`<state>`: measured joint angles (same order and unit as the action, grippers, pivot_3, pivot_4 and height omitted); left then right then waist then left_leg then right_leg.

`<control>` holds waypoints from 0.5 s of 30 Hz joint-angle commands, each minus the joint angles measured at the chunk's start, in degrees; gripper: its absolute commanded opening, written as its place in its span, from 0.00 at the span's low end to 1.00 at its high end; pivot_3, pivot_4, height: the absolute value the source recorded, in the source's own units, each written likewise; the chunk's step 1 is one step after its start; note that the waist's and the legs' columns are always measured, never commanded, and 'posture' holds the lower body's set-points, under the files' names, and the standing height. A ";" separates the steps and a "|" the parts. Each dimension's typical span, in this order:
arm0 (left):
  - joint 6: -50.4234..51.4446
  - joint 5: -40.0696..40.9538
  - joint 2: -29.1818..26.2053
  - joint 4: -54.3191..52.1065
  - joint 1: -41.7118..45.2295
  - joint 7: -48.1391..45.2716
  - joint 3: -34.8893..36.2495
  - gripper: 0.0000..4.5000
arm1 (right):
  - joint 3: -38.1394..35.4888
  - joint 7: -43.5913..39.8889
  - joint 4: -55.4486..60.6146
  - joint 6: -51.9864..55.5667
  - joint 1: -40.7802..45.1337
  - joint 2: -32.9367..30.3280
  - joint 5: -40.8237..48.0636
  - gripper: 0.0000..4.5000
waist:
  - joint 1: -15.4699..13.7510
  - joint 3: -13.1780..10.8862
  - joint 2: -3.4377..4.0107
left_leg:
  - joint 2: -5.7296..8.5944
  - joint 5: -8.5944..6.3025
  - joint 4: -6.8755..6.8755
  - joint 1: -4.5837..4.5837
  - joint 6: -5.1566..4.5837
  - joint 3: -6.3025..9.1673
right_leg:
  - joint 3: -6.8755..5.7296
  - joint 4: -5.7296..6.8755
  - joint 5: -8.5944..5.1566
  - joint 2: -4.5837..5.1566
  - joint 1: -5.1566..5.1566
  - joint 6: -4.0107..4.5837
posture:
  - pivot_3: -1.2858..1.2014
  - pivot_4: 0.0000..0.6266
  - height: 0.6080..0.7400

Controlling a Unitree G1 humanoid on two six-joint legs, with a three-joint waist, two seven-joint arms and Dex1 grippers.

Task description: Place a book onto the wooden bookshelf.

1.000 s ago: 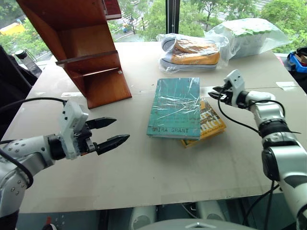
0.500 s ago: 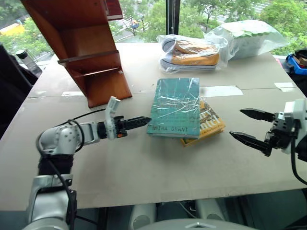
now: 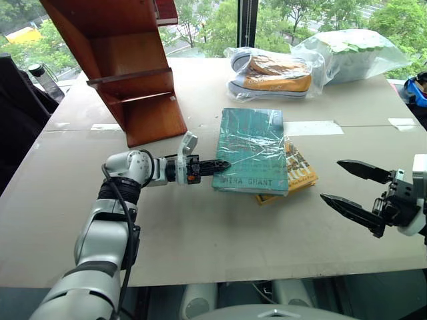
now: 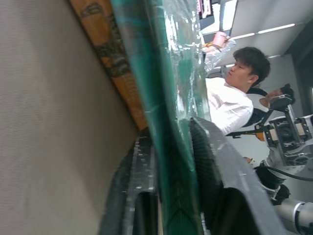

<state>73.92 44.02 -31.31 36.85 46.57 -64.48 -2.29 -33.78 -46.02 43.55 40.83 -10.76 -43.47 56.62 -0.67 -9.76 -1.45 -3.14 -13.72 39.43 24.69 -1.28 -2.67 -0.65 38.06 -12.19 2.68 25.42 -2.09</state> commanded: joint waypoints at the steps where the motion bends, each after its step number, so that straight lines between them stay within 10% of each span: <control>1: 1.71 1.96 -1.84 -7.83 -0.55 -0.31 3.52 0.01 | -2.02 0.58 -0.57 -1.58 0.83 -0.90 2.00 1.00 | 0.02 -0.01 -0.01 | 0.00 0.00 0.00 0.00 0.00 0.00 | 0.00 0.00 0.00 0.00 0.00 0.00 | 0.52 0.24 0.64; 7: -13.45 -2.32 -5.66 -46.13 -2.48 8.09 7.70 0.01 | -0.89 1.68 -7.82 -4.23 6.99 -0.53 1.49 1.00 | -0.24 -0.15 -0.18 | -0.03 0.00 0.00 0.09 0.01 -0.03 | 0.03 -0.02 0.13 0.04 0.05 0.20 | 0.52 0.24 0.64; 15: -30.99 -30.04 -23.35 -49.55 13.40 13.82 -6.65 0.01 | 6.17 -1.28 -16.91 -6.55 21.73 1.24 3.17 1.00 | 0.03 -0.14 -0.02 | 0.05 0.00 -0.06 -0.09 0.00 -0.09 | 0.13 -0.04 0.00 -0.02 -0.01 -0.02 | 0.52 0.24 0.64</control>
<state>47.38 19.06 -52.79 -12.42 58.44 -51.20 -7.77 -27.82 -46.28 27.16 35.40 8.93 -42.33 58.06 -0.64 -9.89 -1.48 -3.11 -13.71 39.37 24.61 -1.28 -2.75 -0.52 38.04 -12.19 2.65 25.41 -2.10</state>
